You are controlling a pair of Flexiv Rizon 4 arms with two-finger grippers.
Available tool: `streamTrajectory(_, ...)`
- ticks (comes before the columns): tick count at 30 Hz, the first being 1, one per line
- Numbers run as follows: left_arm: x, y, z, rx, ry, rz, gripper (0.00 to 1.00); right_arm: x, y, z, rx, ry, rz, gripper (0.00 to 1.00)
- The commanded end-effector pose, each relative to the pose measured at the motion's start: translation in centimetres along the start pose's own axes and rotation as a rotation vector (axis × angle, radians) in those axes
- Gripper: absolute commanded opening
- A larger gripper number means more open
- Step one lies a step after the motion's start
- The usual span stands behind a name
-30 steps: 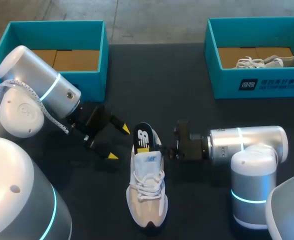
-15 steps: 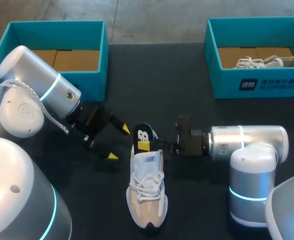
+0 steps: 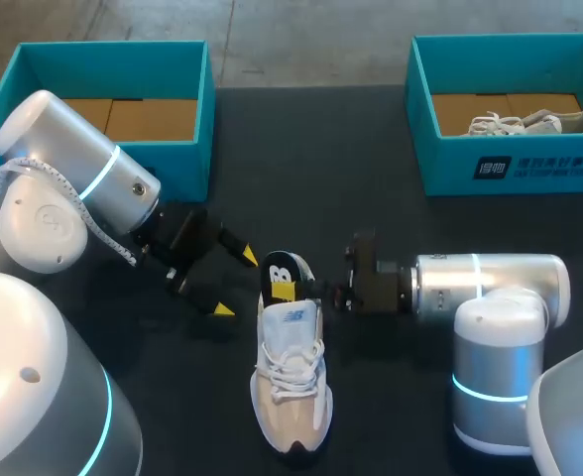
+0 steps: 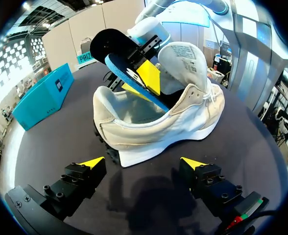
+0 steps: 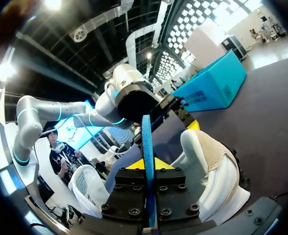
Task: Take the shoe out of the shoebox, open the shoe tongue, remove and reinsert the insole, then place the shoe into the shoebox
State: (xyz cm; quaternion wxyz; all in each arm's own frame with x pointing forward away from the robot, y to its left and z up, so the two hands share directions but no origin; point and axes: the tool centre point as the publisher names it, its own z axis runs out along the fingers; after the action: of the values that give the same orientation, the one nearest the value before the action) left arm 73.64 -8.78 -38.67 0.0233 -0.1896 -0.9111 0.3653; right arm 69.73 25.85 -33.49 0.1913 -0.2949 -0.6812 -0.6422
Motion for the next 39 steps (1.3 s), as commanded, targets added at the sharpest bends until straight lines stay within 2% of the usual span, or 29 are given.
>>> streamTrajectory(1, 0.1, -0.1, -0.1, -0.004, 0.000, 0.000, 1.00, -0.1, 0.0, 0.4, 0.038, 0.003, 0.012, 0.00)
streamTrajectory(19, 0.1, -0.1, -0.1, -0.004, 0.000, 0.000, 1.00, 0.5, -3.3, 0.5, 0.075, 0.010, 0.072, 0.00)
streamTrajectory(28, 0.1, -0.1, -0.1, -0.004, 0.000, 0.000, 1.00, 1.0, -3.2, 0.3, 0.057, 0.000, 0.066, 0.00)
streamTrajectory(29, 0.1, -0.1, -0.1, -0.004, 0.000, 0.000, 1.00, 1.0, -3.0, 0.3, 0.050, -0.003, 0.060, 0.23)
streamTrajectory(30, 0.1, -0.1, -0.1, -0.004, 0.000, 0.000, 1.00, 1.0, -2.8, 0.3, 0.044, -0.006, 0.053, 0.30)
streamTrajectory(34, 0.1, -0.1, -0.1, -0.004, 0.000, 0.000, 1.00, 1.1, -2.0, 0.3, 0.024, -0.014, 0.026, 0.38)
streamTrajectory(39, 0.1, -0.1, -0.1, -0.004, 0.000, 0.000, 1.00, 1.1, -1.2, 0.4, 0.019, -0.009, 0.001, 0.35)
